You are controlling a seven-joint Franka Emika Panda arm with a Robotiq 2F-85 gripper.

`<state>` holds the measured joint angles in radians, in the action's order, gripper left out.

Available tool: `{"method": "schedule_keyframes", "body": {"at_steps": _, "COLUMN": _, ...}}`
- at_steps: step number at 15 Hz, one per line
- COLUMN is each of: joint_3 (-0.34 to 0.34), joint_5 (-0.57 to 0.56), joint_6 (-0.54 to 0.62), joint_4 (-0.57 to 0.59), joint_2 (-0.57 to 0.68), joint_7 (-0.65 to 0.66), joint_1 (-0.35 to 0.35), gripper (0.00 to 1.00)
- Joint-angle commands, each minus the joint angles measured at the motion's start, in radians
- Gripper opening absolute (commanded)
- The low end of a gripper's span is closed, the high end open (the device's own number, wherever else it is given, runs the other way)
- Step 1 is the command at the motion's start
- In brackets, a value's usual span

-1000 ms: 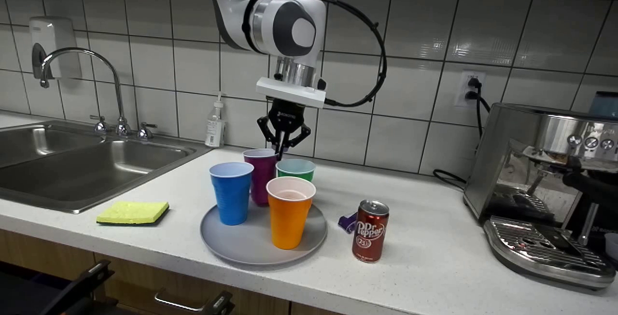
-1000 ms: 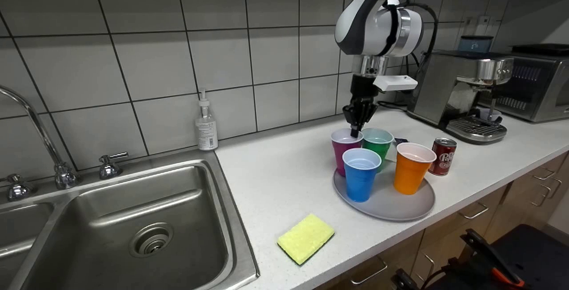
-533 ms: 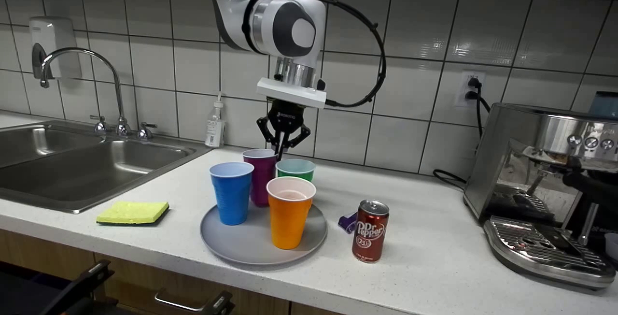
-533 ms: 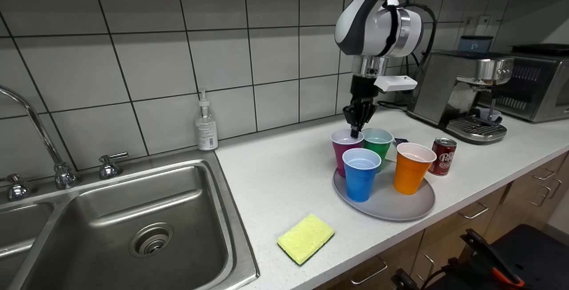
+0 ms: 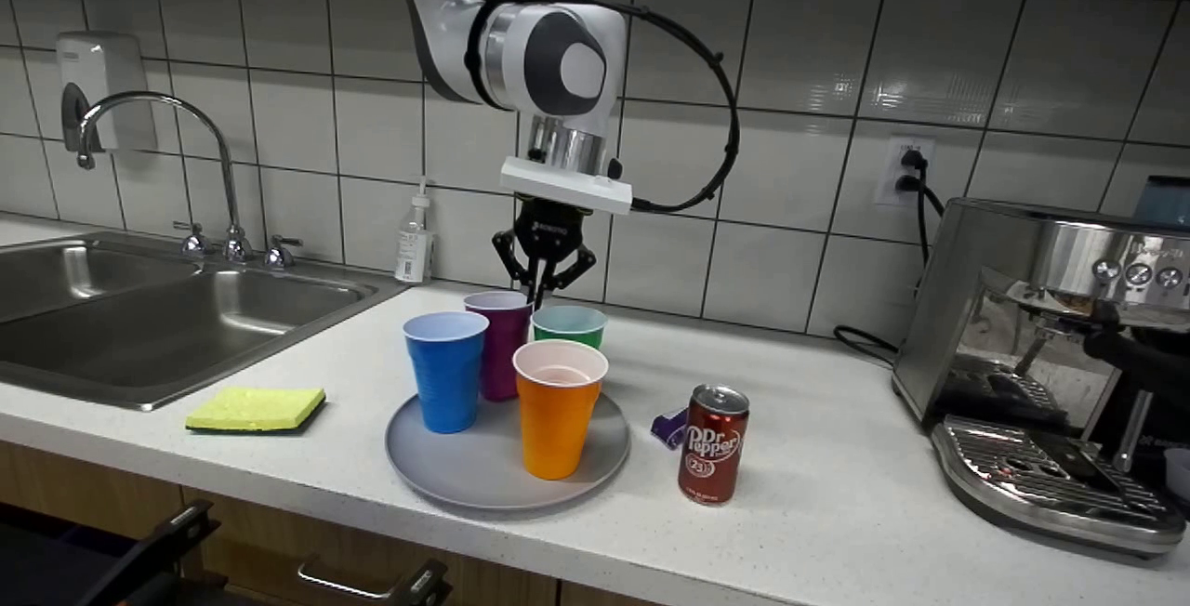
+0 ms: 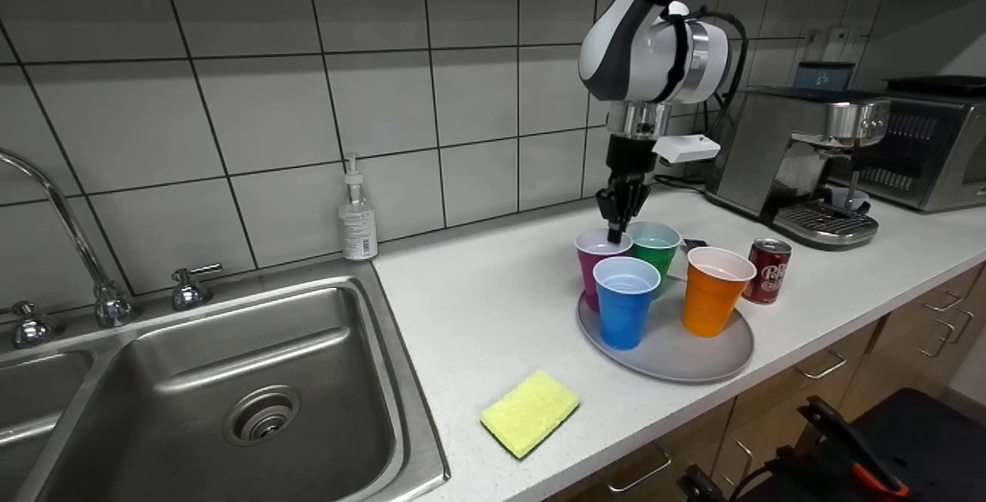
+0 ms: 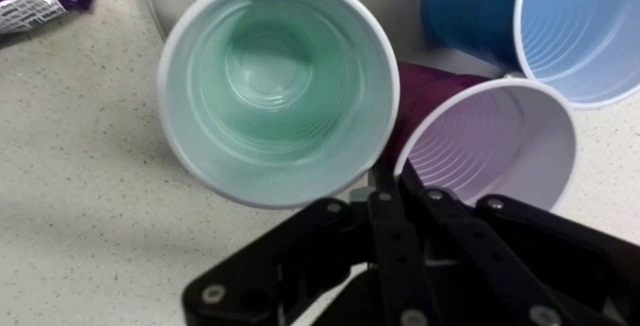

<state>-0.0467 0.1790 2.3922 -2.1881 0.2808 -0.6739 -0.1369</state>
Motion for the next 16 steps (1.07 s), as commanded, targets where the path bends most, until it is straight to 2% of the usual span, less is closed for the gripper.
{"method": "schedule_keyframes", "body": {"at_steps": 1, "joint_3": 0.018, "joint_5": -0.024, "joint_6": -0.024, "joint_4": 0.014, "joint_2": 0.007, "joint_7": -0.04, "joint_1": -0.024, "gripper": 0.01}}
{"method": "schedule_keyframes", "body": {"at_steps": 2, "joint_3": 0.017, "joint_5": -0.026, "joint_6": -0.023, "joint_4": 0.014, "joint_2": 0.007, "joint_7": -0.044, "joint_1": -0.023, "gripper": 0.01}}
{"method": "schedule_keyframes", "body": {"at_steps": 3, "joint_3": 0.016, "joint_5": -0.03, "joint_6": -0.023, "joint_4": 0.013, "joint_2": 0.006, "joint_7": -0.046, "joint_1": -0.022, "gripper": 0.3}}
{"method": "schedule_keyframes", "body": {"at_steps": 5, "joint_3": 0.016, "joint_5": -0.038, "joint_6": -0.022, "joint_4": 0.013, "joint_2": 0.006, "joint_7": -0.047, "joint_1": -0.021, "gripper": 0.38}}
{"method": "schedule_keyframes", "body": {"at_steps": 12, "joint_3": 0.018, "joint_5": -0.048, "joint_6": -0.02, "joint_4": 0.01, "joint_2": 0.004, "joint_7": -0.057, "joint_1": -0.022, "gripper": 0.91}}
{"method": "schedule_keyframes", "body": {"at_steps": 14, "joint_3": 0.018, "joint_5": -0.049, "joint_6": -0.019, "joint_4": 0.011, "joint_2": 0.005, "joint_7": -0.058, "joint_1": -0.02, "gripper": 1.0}}
{"method": "schedule_keyframes", "body": {"at_steps": 16, "joint_3": 0.019, "joint_5": -0.047, "joint_6": -0.018, "joint_4": 0.011, "joint_2": 0.004, "joint_7": -0.056, "joint_1": -0.019, "gripper": 1.0}}
